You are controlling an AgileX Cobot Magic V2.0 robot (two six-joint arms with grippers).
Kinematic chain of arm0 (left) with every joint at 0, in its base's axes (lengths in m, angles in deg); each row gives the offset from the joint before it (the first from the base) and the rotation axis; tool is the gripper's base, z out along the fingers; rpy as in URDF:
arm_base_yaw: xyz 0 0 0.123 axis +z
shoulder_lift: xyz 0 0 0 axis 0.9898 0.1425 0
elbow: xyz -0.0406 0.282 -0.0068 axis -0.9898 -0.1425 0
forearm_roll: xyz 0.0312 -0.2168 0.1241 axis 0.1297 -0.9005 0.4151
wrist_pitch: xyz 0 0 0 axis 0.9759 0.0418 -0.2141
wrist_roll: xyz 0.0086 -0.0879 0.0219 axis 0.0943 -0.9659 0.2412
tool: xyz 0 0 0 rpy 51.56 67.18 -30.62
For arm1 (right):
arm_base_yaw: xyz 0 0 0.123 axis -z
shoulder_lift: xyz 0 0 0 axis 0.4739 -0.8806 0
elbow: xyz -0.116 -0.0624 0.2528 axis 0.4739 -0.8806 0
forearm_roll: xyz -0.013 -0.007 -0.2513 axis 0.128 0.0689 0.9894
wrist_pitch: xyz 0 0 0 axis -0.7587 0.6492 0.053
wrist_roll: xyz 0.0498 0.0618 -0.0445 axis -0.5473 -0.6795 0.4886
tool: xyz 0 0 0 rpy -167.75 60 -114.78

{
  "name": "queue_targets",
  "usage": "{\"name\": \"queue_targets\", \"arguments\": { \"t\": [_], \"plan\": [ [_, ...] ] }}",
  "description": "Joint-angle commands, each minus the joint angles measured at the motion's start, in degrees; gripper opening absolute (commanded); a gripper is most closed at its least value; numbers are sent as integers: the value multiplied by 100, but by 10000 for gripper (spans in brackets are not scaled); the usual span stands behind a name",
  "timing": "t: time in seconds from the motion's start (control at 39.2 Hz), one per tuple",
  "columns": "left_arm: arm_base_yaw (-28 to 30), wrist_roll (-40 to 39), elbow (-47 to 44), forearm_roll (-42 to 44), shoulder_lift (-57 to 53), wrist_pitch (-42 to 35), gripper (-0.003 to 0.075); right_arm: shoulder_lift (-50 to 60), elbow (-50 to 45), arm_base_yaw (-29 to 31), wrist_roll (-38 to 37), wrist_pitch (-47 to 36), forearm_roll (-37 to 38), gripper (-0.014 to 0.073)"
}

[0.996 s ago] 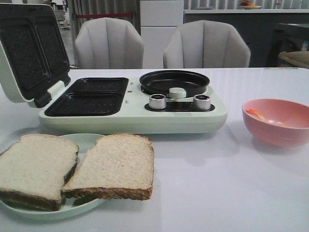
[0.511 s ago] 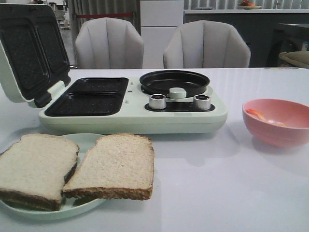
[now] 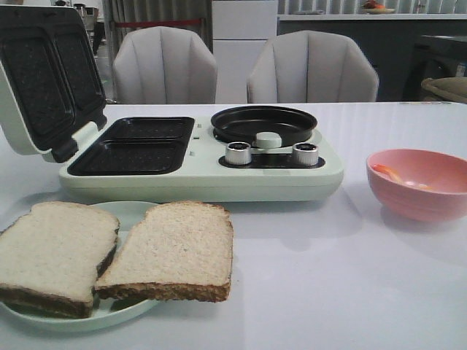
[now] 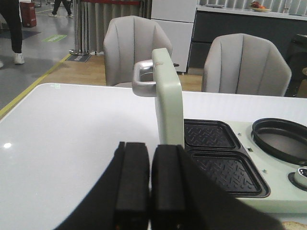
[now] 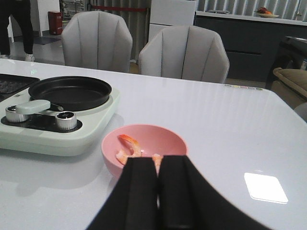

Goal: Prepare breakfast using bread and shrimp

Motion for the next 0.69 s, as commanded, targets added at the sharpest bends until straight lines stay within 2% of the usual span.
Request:
{"name": "queue_targets", "arguments": {
  "t": [0.0,0.1,0.18,0.28,0.36,0.43,0.66],
  "plan": [
    [-12,-20,167,65,89,-421,122,123,106,26,7,-494,77,164],
    [-12,-20,158,181,89,-388,132,123,106,26,7,-494,77,164],
    [-20,-20,158,339,89,-388,189,123,106,26,7,-494,77,164],
    [-20,-20,158,529,89,-388,329,123,106,26,7,-494,77,164],
    [-20,-20,158,536,89,-341,475,123,106,26,7,-494,77,164],
    [-20,-20,147,536,89,-258,566,123,106,26,7,-494,77,164],
    [-244,-20,147,837,89,-128,586,123,106,26,7,-494,77,164]
  ]
}}
